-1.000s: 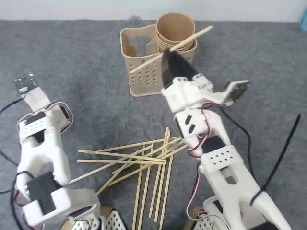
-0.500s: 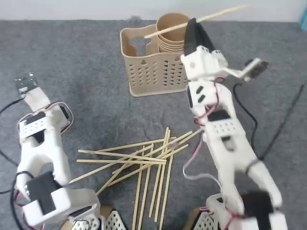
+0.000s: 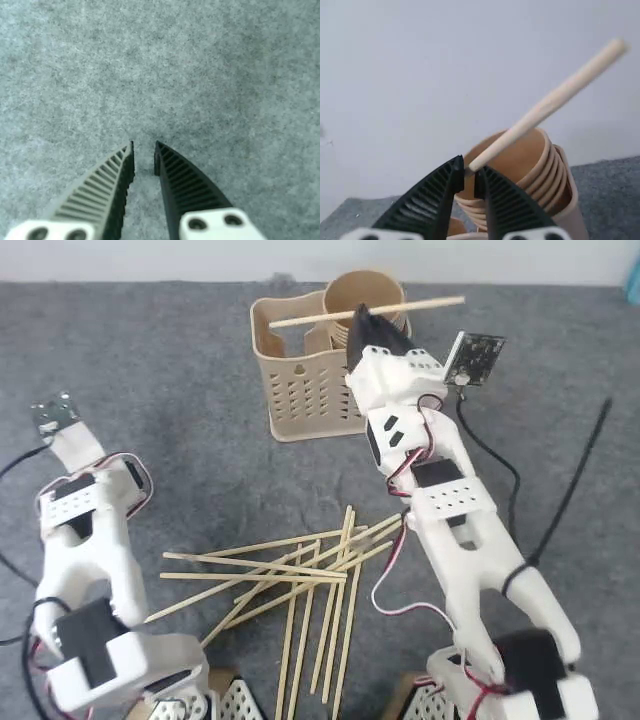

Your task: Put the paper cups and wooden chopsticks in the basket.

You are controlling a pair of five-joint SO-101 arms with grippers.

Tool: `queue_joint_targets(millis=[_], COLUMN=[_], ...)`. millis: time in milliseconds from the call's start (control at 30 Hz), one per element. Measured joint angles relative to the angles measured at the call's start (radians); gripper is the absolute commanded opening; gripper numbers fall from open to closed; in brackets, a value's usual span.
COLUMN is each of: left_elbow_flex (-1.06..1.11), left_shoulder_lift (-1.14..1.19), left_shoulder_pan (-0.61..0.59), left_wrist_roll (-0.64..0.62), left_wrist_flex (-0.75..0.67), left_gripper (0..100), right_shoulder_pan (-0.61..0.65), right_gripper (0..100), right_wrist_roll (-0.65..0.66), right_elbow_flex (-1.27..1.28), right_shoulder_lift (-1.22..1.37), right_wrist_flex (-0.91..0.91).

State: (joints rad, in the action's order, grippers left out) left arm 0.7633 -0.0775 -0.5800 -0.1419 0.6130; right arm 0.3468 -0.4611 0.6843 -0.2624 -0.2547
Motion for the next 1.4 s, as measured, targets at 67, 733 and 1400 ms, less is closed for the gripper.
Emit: queue_joint_targets(millis=[67,733,1400], left_elbow_flex=[0.0,0.0,0.0], left_shoulder_lift=[0.0,0.0,0.0], left_shoulder_pan=[0.0,0.0,0.0], left_wrist_roll=[0.0,0.0,0.0], left_wrist_flex=[0.0,0.0,0.0], left_gripper=[7,7,7], right_shoulder_pan=[0.0,0.057,0.216], right_gripper=[0.7,21.0,20.9], right_wrist_roll=[0.005,0.011,0.133], right_elbow_flex=[0.0,0.005,0.382], right_shoulder_lift=[-0.041,-0.114,-1.105], right_wrist_flex=[0.058,0.153,0.608])
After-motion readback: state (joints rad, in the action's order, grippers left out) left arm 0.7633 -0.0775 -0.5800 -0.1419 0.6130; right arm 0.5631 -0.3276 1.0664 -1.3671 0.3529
